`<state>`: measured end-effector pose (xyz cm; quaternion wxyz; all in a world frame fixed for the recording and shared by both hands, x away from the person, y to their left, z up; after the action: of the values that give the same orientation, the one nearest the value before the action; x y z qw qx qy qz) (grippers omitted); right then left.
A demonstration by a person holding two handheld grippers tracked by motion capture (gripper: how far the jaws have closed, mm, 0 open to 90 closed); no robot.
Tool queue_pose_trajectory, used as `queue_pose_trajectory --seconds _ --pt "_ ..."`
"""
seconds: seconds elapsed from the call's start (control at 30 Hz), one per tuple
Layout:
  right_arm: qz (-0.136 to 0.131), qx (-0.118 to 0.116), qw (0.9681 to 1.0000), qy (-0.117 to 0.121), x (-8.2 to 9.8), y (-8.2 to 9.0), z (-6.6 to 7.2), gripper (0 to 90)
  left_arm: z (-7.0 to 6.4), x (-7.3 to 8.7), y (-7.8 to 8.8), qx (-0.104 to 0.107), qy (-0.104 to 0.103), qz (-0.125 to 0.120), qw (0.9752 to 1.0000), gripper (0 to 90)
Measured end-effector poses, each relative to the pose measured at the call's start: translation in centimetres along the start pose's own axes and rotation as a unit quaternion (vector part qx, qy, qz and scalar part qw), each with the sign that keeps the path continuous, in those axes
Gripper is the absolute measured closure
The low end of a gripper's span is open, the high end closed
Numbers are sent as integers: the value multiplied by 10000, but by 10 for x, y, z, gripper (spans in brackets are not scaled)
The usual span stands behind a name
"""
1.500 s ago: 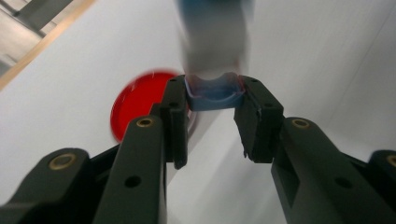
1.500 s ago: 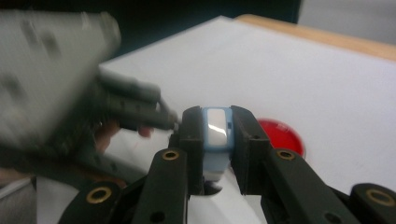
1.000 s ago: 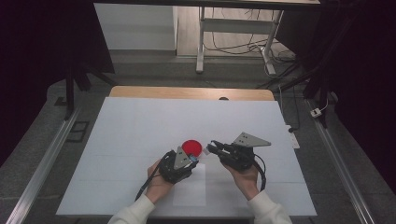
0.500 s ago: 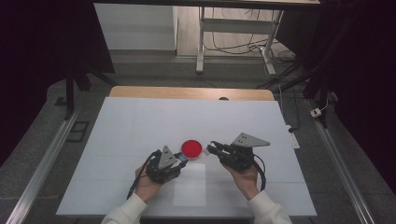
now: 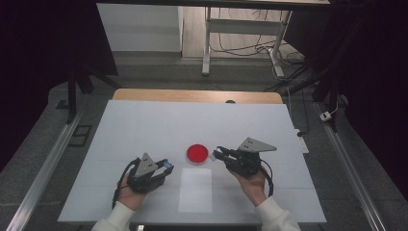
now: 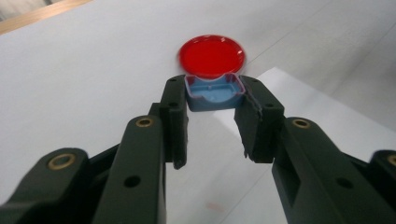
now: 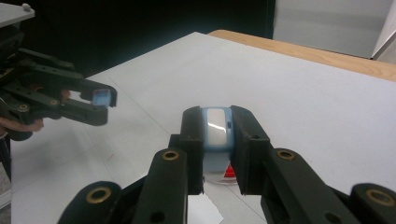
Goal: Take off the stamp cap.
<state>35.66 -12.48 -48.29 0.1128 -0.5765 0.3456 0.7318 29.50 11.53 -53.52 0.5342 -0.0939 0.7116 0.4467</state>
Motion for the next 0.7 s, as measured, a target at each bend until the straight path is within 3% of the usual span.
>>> queue_pose_trajectory --seconds 0.17,0.7 --pt "-8 12 10000 -9 0 0 0 752 8 11 13 -64 191 -39 9998 654" --pt "-12 -6 10000 25 -1 0 2 752 22 35 39 -261 425 -16 9988 653"
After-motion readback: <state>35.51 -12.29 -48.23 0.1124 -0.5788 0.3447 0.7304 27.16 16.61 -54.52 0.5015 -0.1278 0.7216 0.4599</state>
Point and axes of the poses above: each handheld gripper's, and its own axes: y roughly backward along the jaws, x roughly out of its underside, z roughly to its left, the point moved 7 cm from there along -y, roughly forward along the jaws, and after that the axes turned 4 degrees about x, right-handed, at the moved point
